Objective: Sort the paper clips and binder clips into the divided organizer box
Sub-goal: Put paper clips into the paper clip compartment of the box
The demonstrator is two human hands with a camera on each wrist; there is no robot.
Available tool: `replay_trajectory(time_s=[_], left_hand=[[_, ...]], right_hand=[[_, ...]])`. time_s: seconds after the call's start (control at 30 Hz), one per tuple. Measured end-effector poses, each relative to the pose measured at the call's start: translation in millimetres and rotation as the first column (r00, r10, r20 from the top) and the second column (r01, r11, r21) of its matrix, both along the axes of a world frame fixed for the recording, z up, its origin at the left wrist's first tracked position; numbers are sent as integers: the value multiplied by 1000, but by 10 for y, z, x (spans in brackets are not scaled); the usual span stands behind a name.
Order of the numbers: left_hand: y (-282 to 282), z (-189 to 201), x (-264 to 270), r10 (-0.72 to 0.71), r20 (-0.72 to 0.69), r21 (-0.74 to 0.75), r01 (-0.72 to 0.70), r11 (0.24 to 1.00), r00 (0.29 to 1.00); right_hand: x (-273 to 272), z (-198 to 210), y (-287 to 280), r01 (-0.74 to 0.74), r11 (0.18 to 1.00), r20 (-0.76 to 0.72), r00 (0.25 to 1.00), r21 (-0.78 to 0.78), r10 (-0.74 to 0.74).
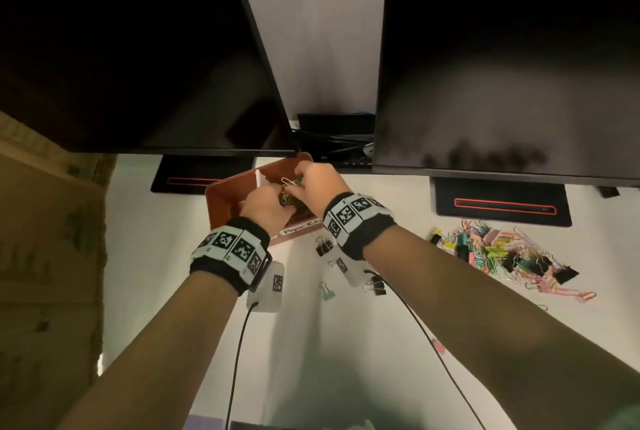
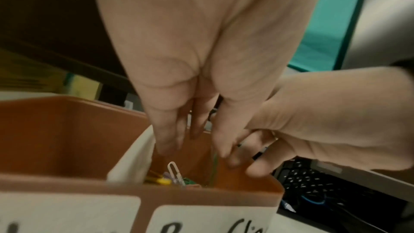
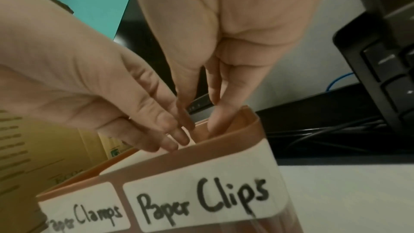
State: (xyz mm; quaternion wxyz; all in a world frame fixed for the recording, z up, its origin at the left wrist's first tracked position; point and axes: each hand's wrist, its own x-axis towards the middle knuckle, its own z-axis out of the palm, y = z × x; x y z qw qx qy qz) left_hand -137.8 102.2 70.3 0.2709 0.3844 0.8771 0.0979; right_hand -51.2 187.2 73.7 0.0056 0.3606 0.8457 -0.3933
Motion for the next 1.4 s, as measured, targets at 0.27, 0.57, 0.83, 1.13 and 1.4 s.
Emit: replay_trajectory(time_s=[0.27, 0.57, 0.83, 1.13, 1.4], left_hand=[[137, 127, 605, -136, 98, 375, 90, 922, 986], [776, -390, 2097, -496, 125, 250, 456, 854, 859], [991, -826, 2529, -623, 20, -7, 624, 782, 782], [611, -780, 2261, -556, 134, 26, 558, 829, 820], [412, -755, 2070, -416, 155, 113, 403, 908, 896]], right_hand=[[1168, -114, 36, 77, 992, -226, 973, 97, -53], [3210, -493, 516, 353, 891, 52, 923, 284, -382], [3273, -875, 826, 129, 976, 209, 964, 176, -166], [3499, -913, 641, 6, 998, 176, 984, 63, -17], [3115, -879, 828, 7, 999, 208, 978, 53, -18]])
